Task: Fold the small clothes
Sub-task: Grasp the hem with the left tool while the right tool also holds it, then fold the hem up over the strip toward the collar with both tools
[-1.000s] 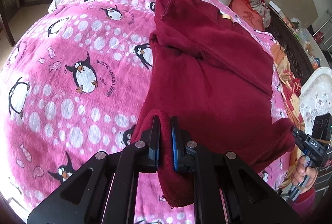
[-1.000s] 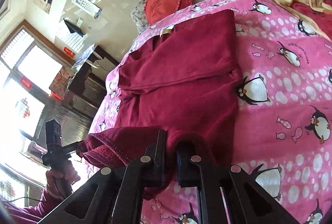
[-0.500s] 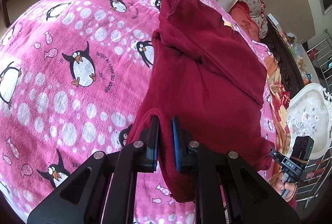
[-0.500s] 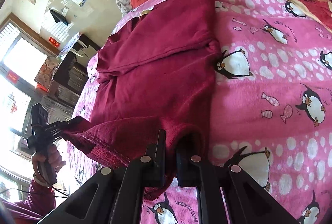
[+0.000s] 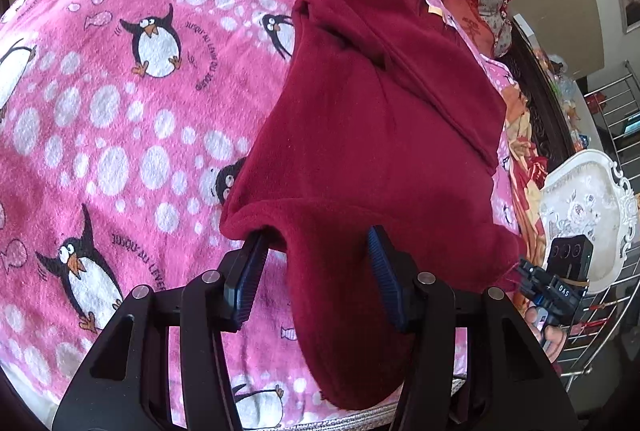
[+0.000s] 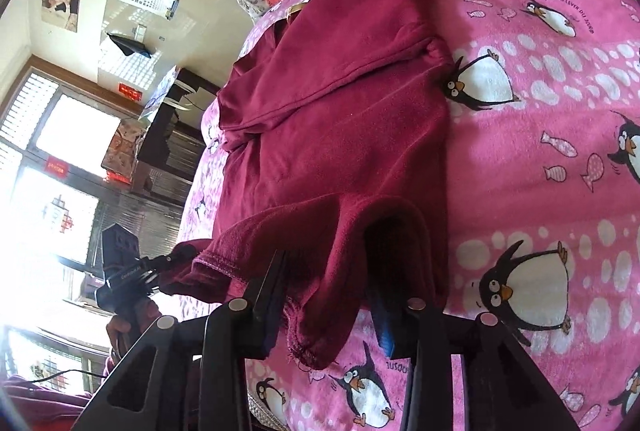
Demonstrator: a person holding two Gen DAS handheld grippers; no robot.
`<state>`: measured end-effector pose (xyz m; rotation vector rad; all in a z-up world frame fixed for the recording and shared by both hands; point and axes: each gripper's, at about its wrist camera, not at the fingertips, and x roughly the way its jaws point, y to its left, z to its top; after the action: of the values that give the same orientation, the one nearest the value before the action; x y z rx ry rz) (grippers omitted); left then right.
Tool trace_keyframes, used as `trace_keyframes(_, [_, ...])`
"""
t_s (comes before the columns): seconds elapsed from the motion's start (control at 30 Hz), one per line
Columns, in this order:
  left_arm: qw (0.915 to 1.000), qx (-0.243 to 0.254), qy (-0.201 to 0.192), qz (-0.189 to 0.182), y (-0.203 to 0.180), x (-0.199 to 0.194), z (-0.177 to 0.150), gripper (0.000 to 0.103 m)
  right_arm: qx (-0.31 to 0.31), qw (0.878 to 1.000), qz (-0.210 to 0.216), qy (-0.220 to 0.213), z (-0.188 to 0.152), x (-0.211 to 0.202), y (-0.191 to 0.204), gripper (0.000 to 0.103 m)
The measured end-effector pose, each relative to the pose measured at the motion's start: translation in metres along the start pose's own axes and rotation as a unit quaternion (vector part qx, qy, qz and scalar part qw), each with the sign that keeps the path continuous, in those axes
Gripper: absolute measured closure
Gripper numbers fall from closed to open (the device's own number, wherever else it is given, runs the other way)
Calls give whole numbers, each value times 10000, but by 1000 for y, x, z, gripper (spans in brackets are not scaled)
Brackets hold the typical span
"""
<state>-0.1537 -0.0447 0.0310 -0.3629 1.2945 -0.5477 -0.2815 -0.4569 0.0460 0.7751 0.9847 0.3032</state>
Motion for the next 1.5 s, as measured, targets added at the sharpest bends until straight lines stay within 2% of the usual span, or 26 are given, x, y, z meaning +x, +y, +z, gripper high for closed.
trace_keyframes(0.1, [9998, 175, 96, 50, -4, 6, -2, 53, -12, 10000, 45, 65, 1, 7, 0, 69])
trace_keyframes(0.13, [9994, 298, 97, 136, -7, 7, -2, 57, -44, 10000, -6, 40, 1, 9, 0, 81])
trace_keyframes(0.17, [9989, 392, 91, 223, -9, 7, -2, 70, -128, 9999, -96, 18, 1, 10, 2, 88])
trace_keyframes(0.2, [9986, 445, 102, 256, -10, 7, -1, 80, -235, 9995, -218, 0, 1, 9, 5, 94])
trace_keyframes(0.23, [9987, 450, 103, 213, -11, 6, 1, 82, -293, 9993, -245, -41, 3, 7, 7, 95])
trace_keyframes(0.3, [9988, 467, 16, 138, -14, 2, 11, 92, -354, 9992, -58, -165, 7, -2, 14, 95])
trace_keyframes(0.5, [9977, 425, -500, -153, -31, -17, 66, 94, -610, 9953, 381, -651, 44, -26, 38, 95])
trace_keyframes(0.67, [9944, 540, -870, -256, -58, -18, 123, 94, -810, 9899, 239, -1142, 91, -33, 51, 96])
trace_keyframes(0.77, [9936, 505, -963, -301, -65, -11, 159, 94, -838, 9871, 108, -1357, 124, -33, 53, 96])
trace_keyframes(0.97, [9932, 436, -1082, 24, -72, 16, 222, 94, -728, 9871, -117, -1424, 189, -14, 38, 96])
trace_keyframes(1.07, [9951, 266, -948, -37, -63, 34, 244, 94, -515, 9886, -257, -1389, 221, 4, 20, 96])
trace_keyframes(1.13, [9962, 206, -851, -8, -58, 41, 251, 94, -161, 9922, -344, -1188, 239, 21, 3, 94])
trace_keyframes(1.17, [9962, 239, -832, -22, -59, 41, 251, 93, -29, 9929, -360, -1135, 244, 25, -2, 91])
trace_keyframes(1.2, [9961, 325, -819, -46, -61, 39, 251, 91, 12, 9930, -306, -1140, 248, 25, -5, 82])
trace_keyframes(1.23, [9958, 426, -813, -70, -63, 37, 251, 89, -40, 9924, -260, -1201, 250, 21, -5, 66])
trace_keyframes(1.27, [9953, 520, -805, -100, -66, 33, 251, 83, -116, 9910, -230, -1315, 250, 14, -3, 59])
trace_keyframes(1.33, [9942, 625, -872, -74, -69, 26, 252, 66, -166, 9865, -164, -1619, 249, -6, -1, 57])
trace_keyframes(1.37, [9923, 642, -1056, 33, -72, 20, 252, 41, -150, 9833, -221, -1802, 247, -17, -1, 57])
trace_keyframes(1.4, [9891, 649, -1318, 111, -73, 11, 251, 25, -146, 9811, -274, -1912, 246, -25, 0, 57])
trace_keyframes(1.43, [9860, 650, -1531, 71, -73, 4, 251, 23, -194, 9794, -272, -1993, 242, -32, 2, 57])
trace_keyframes(1.5, [9844, 629, -1635, -139, -73, -6, 250, 23, -479, 9803, -282, -1894, 232, -33, 10, 57])
